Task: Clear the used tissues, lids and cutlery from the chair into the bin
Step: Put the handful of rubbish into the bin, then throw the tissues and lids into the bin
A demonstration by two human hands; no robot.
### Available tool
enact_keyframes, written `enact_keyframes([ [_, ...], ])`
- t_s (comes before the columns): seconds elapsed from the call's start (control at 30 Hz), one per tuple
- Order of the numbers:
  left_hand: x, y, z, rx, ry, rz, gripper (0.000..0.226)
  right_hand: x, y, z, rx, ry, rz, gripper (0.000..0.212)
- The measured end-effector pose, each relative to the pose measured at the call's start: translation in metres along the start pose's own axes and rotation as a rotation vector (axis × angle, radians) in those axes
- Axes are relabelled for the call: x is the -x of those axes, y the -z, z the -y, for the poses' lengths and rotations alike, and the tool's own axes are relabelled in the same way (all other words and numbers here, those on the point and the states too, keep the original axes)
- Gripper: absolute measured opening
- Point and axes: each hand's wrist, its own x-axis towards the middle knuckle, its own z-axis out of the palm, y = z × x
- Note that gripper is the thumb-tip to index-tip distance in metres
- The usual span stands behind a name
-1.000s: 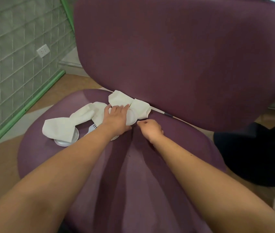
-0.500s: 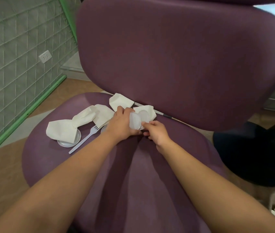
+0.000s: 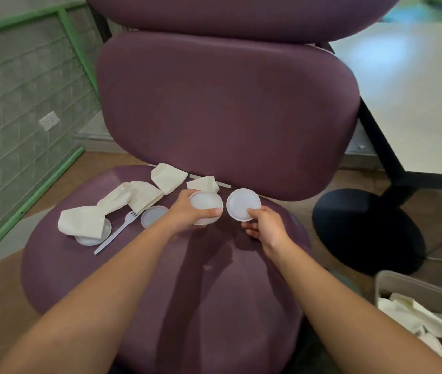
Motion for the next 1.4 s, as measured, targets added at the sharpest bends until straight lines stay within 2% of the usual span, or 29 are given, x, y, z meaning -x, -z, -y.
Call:
enact_keyframes([
  [0.07,0.009,-0.012,-0.002,0.187,0.036,0.084,0.059,0.008,0.013,0.001,-0.049,-0.002,-0.023,0.011],
  [0.13,0.017,-0.029,-0.003,0.241,0.037,0.130,0.051,0.017,0.032,0.002,-0.099,0.005,-0.060,0.011],
  [0.3,0.032,-0.086,-0.010,0.175,0.002,0.209,0.052,0.045,0.096,-0.002,-0.126,0.052,-0.176,0.010],
  [0.4,0.046,-0.136,-0.023,0.144,-0.022,0.255,0.043,0.064,0.148,-0.015,-0.119,0.065,-0.292,0.021],
  [0.5,0.055,-0.178,-0.033,0.133,-0.022,0.335,0.043,0.078,0.191,-0.030,-0.117,0.044,-0.428,0.033],
  [0.7,0.076,-0.274,-0.045,-0.222,-0.162,0.506,0.042,0.109,0.282,-0.063,-0.175,-0.001,-0.647,0.040],
  [0.83,0.089,-0.329,-0.046,-0.510,-0.221,0.585,0.058,0.117,0.325,-0.073,-0.204,-0.033,-0.763,0.043],
  [0.9,0.096,-0.352,-0.043,-0.560,-0.217,0.643,0.057,0.117,0.341,-0.076,-0.208,-0.044,-0.794,0.050],
  [0.97,0.101,-0.371,-0.036,-0.534,-0.131,0.684,0.054,0.121,0.350,-0.074,-0.184,-0.045,-0.805,0.047],
  [1.07,0.106,-0.394,-0.024,-0.614,-0.036,0.689,0.049,0.123,0.358,-0.072,-0.140,-0.039,-0.808,0.039],
  [1.17,0.107,-0.407,-0.010,-0.728,-0.104,0.614,0.042,0.120,0.361,-0.075,-0.106,-0.028,-0.816,0.034],
  [1.23,0.107,-0.409,-0.006,-0.777,-0.166,0.561,0.046,0.117,0.362,-0.078,-0.091,-0.035,-0.808,0.031],
  [1.4,0.096,-0.402,-0.009,-0.692,-0.235,0.419,0.053,0.106,0.352,-0.084,0.038,-0.045,-0.695,0.028],
])
